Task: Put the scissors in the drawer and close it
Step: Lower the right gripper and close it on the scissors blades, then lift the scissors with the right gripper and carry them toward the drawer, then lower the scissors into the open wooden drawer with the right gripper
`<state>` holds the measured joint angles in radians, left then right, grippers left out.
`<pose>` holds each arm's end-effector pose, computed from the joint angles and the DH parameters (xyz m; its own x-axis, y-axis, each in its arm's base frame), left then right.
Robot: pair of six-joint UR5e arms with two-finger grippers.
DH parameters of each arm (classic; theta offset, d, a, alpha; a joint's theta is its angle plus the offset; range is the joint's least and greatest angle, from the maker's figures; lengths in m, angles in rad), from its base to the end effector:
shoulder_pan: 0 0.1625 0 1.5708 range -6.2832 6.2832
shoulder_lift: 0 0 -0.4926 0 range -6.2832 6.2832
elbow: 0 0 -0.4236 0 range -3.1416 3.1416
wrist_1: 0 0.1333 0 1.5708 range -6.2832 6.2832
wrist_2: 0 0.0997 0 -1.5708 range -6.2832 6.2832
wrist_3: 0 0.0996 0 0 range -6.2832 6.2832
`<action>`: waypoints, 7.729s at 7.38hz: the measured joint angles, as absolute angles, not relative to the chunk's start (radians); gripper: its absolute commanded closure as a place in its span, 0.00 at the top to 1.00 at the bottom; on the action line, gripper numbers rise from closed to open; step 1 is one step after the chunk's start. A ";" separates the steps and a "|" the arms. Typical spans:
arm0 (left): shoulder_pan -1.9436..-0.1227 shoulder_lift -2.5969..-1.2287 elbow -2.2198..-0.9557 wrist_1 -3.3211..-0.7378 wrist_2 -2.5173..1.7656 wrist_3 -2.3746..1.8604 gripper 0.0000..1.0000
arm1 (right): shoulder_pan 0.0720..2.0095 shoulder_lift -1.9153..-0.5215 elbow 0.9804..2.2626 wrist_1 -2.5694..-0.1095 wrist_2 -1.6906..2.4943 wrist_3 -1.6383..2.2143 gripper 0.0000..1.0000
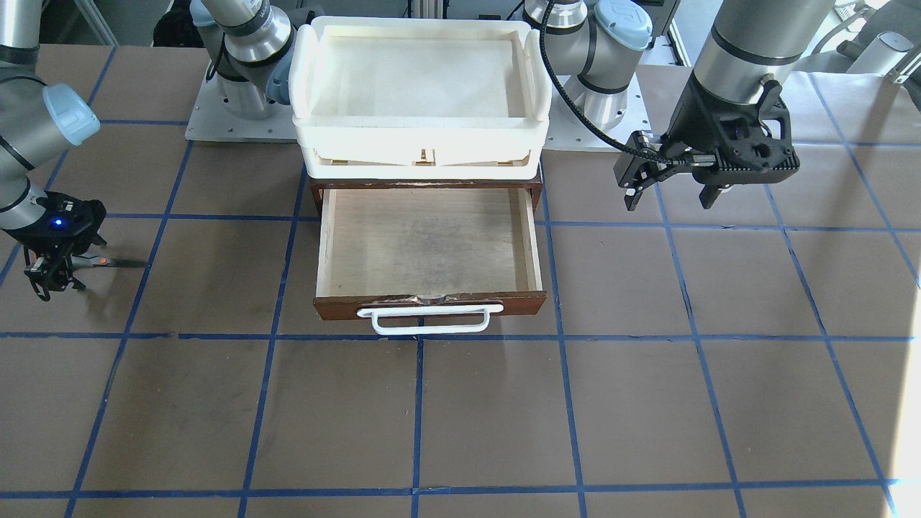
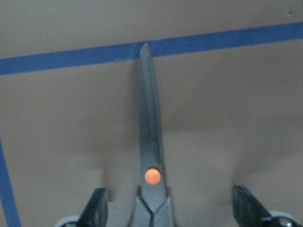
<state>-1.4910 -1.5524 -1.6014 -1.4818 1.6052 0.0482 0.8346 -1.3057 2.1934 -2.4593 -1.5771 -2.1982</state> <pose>-0.0879 -0.5302 0.5582 -0.9987 -0.0343 -0.0380 -0.0314 0.9967 -0.0750 -0.2349 -0.4568 0.2098 -0.1086 -0.9941 -0.0031 -0.9941 0.1086 0.0056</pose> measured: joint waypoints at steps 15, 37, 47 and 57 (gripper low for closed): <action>-1.491 -1.546 -1.603 -1.483 1.612 0.049 1.00 | 0.839 -1.348 2.081 -2.420 -1.612 -2.204 0.00; -1.490 -1.542 -1.623 -1.479 1.614 0.051 1.00 | 2.019 -1.272 1.618 -1.990 -1.596 -1.037 0.00; -1.487 -1.555 -1.623 -1.475 1.615 0.050 1.00 | 2.054 -1.227 1.630 -1.999 -1.588 -1.031 0.00; -1.488 -1.553 -1.623 -1.479 1.616 0.049 1.00 | 2.049 -1.218 1.654 -2.013 -1.587 -0.974 0.66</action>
<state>-1.4877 -1.5531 -1.6229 -1.4792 1.6157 0.0491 2.0494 -1.2181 1.6535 -2.0131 -1.5873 -0.9740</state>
